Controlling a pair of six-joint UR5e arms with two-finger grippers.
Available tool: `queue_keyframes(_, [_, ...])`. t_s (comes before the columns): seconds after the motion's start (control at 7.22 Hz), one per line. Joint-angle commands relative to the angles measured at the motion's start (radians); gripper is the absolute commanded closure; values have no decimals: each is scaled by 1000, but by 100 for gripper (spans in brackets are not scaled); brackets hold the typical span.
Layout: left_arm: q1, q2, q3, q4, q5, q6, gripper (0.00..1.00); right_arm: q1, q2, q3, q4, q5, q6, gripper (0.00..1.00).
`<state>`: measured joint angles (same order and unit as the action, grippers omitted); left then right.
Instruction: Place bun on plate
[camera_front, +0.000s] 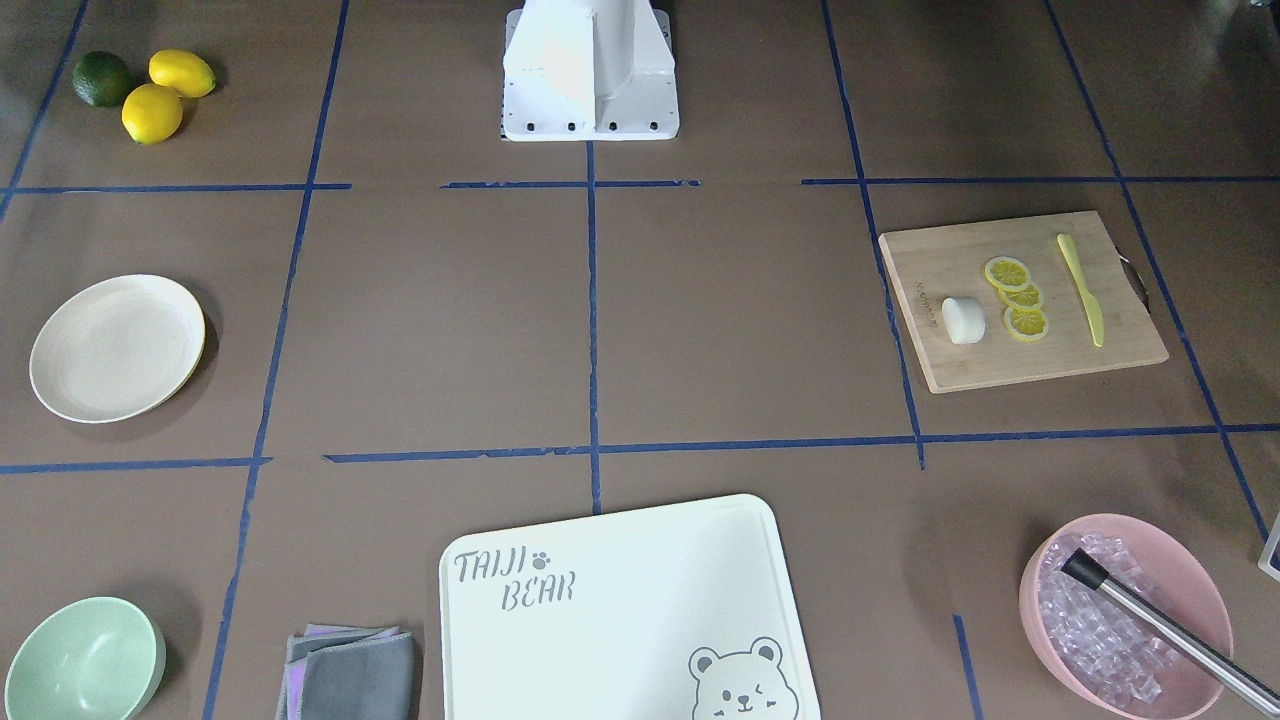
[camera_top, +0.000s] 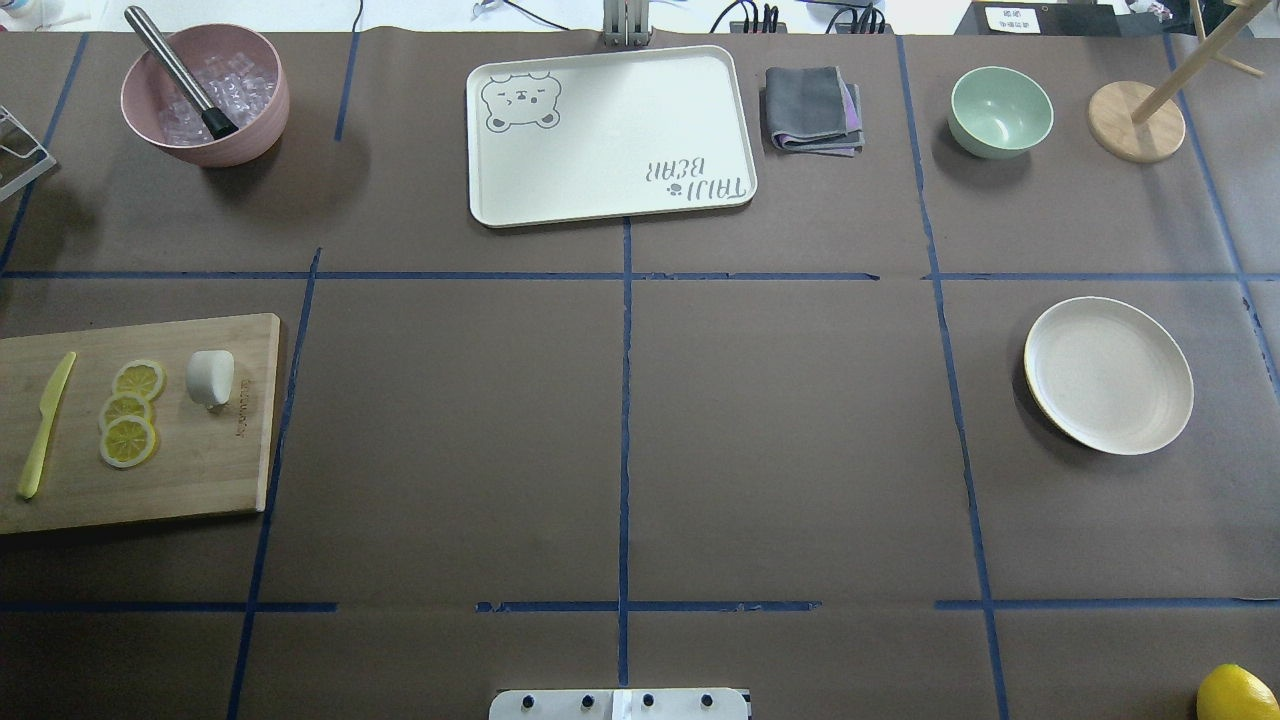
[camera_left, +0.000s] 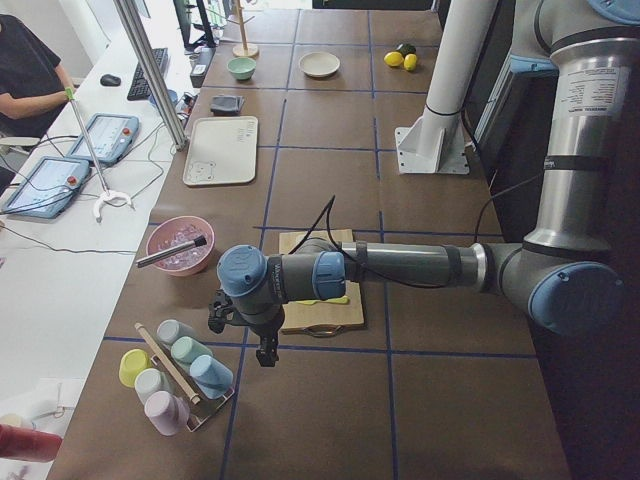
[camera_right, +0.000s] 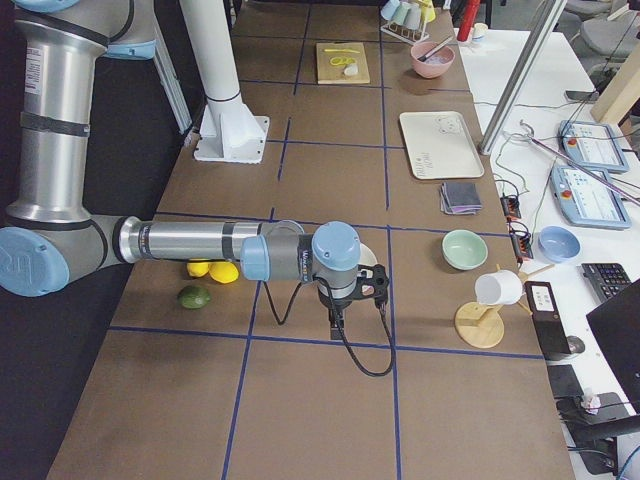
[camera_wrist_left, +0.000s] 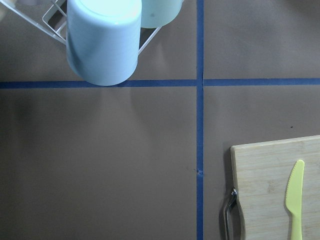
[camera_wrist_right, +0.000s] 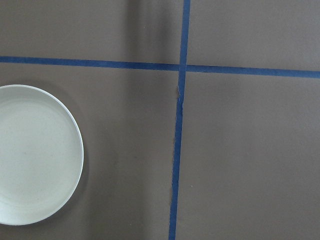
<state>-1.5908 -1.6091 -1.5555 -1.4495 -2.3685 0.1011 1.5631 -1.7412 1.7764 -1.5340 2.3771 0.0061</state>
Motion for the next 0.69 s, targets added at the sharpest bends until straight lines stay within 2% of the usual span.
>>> queue_keyframes(0.0, [0,0,0,0,0,0,0,0,0,2,2,-1,0,0])
queue_keyframes(0.55, [0,0,-1,-9,0,3,0,-6,38,2,-1,-9,15,0])
